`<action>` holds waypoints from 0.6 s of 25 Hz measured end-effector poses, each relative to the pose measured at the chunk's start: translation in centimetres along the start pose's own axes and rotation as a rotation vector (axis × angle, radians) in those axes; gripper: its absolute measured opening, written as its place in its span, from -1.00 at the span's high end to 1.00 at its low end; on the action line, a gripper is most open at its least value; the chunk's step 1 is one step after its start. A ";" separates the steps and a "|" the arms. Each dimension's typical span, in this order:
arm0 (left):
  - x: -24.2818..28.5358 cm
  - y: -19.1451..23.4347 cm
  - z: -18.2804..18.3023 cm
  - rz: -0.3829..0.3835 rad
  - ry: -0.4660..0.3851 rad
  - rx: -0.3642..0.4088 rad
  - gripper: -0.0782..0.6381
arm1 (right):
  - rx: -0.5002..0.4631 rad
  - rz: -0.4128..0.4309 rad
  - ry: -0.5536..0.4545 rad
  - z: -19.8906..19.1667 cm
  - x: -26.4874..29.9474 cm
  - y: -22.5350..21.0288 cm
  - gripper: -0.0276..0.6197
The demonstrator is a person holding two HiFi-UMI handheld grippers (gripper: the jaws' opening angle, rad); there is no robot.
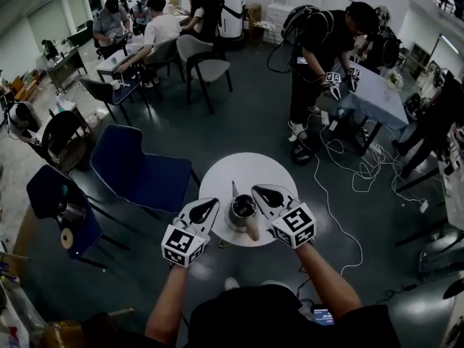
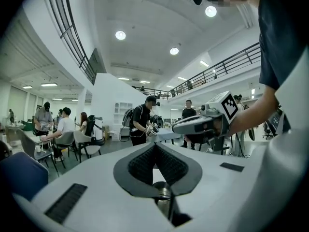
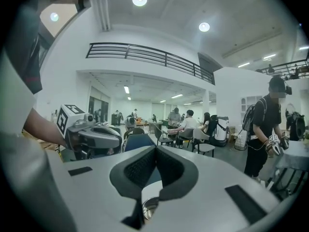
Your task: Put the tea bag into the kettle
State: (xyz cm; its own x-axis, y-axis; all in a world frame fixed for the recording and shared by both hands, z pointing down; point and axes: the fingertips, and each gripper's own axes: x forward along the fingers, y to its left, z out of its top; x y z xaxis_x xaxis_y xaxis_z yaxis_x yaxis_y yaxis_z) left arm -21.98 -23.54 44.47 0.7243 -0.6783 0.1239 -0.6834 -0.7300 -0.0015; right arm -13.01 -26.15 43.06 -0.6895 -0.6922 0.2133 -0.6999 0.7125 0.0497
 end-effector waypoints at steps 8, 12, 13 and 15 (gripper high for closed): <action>-0.1 -1.9 0.7 0.018 0.000 0.009 0.74 | -0.001 0.010 -0.013 0.0 -2.4 -0.1 0.86; 0.3 -3.8 1.6 0.039 0.001 0.042 0.74 | 0.012 0.021 -0.027 0.2 -4.2 -0.8 0.86; 0.3 -4.2 1.9 0.044 0.001 0.045 0.74 | 0.008 0.023 -0.026 0.3 -4.6 -0.9 0.86; 0.4 -4.9 2.2 0.052 0.003 0.049 0.74 | -0.004 0.031 -0.025 0.5 -5.4 -0.9 0.86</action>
State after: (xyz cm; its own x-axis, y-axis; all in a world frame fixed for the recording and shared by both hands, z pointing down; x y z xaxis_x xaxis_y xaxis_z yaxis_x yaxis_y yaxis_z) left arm -18.17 -20.39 42.32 0.6872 -0.7155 0.1258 -0.7151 -0.6968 -0.0562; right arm -8.76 -23.10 41.38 -0.7152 -0.6726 0.1901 -0.6776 0.7339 0.0473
